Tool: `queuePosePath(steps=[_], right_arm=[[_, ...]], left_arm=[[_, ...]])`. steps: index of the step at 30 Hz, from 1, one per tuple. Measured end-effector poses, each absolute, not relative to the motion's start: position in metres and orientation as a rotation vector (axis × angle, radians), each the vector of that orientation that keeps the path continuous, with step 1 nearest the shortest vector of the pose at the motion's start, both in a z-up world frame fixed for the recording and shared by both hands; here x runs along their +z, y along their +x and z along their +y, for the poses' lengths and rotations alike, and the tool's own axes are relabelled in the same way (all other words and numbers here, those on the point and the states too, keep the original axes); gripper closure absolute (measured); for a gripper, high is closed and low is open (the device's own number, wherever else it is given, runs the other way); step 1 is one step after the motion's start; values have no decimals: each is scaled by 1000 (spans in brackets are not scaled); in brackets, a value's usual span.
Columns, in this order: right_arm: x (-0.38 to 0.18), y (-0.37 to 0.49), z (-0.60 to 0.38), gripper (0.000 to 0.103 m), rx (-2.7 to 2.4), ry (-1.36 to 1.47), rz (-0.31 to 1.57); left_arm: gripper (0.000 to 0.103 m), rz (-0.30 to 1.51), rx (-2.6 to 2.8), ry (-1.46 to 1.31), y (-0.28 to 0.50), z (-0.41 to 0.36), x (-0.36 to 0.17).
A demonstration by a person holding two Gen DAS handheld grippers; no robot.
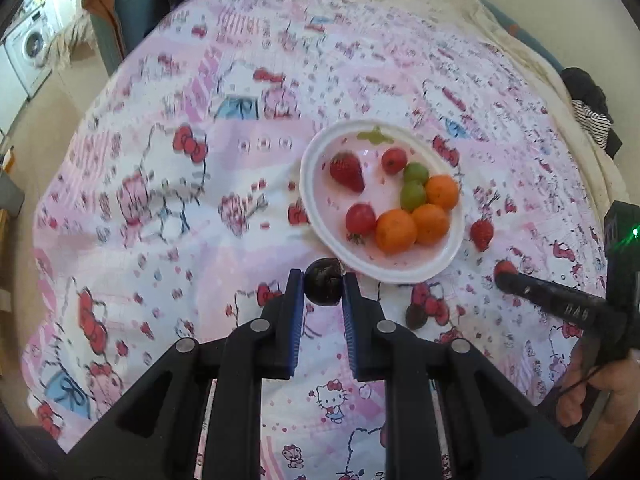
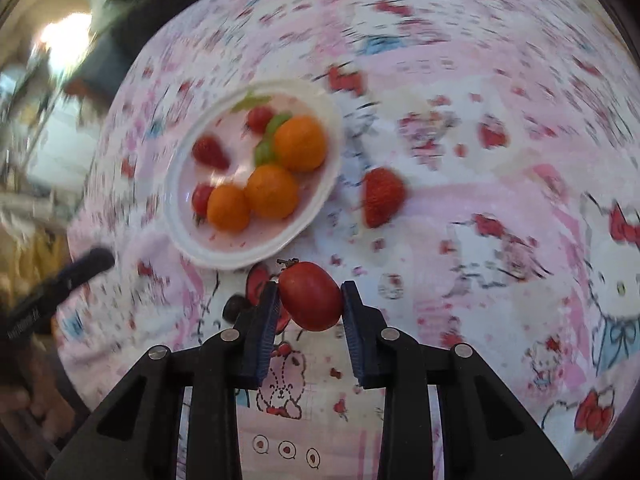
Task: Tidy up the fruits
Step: 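Release the plum into the plate with the left gripper while the right releases the tomato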
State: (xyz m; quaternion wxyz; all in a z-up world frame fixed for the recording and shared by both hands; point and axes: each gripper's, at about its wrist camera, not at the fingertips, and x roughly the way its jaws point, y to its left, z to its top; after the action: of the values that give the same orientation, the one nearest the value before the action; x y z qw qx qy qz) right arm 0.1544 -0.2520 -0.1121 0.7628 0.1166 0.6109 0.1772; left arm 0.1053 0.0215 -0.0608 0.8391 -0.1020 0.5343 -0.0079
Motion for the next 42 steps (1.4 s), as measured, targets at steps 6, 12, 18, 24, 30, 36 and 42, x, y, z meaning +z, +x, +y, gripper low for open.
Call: queuePosePath(steps=[6,12,18,24,30,36,42], right_arm=[[-84,173,-279,70,361,401,1202],[-71,200,-279,70,377,467,1147],[-64,225,-262,70,441,466,1108],[-77,251,-233,70,486,379,1136],[-90,261,-211,70,547,360,1170],[-110,266,-193,70,568,333,1221],[-135,270,-181,70,564,313,1285]], left_arm=[[88,1093,-54,-281,121,30,-33],[88,1068,-26,-251,151,37,-20],[88,1090,-35,-282,178,40,-26],[88,1115,-43,-234,205,25,-52],[88,1132,-77,-237,216,15,-80],[87,1176,-76,-213,223,9,-103],[87,1190,-71,-192,224,9,-111]])
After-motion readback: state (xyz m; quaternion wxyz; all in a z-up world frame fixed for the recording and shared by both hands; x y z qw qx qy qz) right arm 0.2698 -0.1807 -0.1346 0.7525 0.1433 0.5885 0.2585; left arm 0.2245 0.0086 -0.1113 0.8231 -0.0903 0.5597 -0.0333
